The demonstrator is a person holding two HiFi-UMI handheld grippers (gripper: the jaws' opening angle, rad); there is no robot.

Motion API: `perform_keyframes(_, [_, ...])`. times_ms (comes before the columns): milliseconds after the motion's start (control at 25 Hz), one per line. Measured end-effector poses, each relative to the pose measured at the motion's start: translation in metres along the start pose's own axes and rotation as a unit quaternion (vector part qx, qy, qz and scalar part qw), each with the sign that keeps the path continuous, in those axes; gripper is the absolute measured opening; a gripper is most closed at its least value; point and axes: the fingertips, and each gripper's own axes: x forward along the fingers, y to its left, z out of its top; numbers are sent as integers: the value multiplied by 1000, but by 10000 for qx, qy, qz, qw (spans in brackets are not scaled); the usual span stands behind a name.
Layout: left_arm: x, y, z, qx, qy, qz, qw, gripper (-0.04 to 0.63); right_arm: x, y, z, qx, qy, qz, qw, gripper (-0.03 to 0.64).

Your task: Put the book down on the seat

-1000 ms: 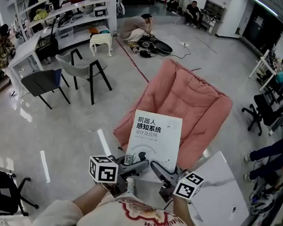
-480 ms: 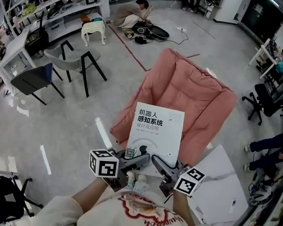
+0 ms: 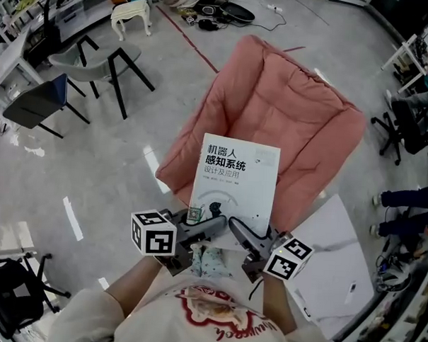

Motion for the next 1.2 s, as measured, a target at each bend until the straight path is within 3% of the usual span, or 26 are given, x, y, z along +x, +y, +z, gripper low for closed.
perform_keyframes(920, [17, 78, -44, -435, 157, 238, 9986, 115, 18, -66, -61, 529, 299, -79, 9981, 163])
perform_keyframes(1200, [16, 75, -42, -447, 186, 311, 9983, 115, 18, -64, -59, 589, 300, -46, 9978, 163])
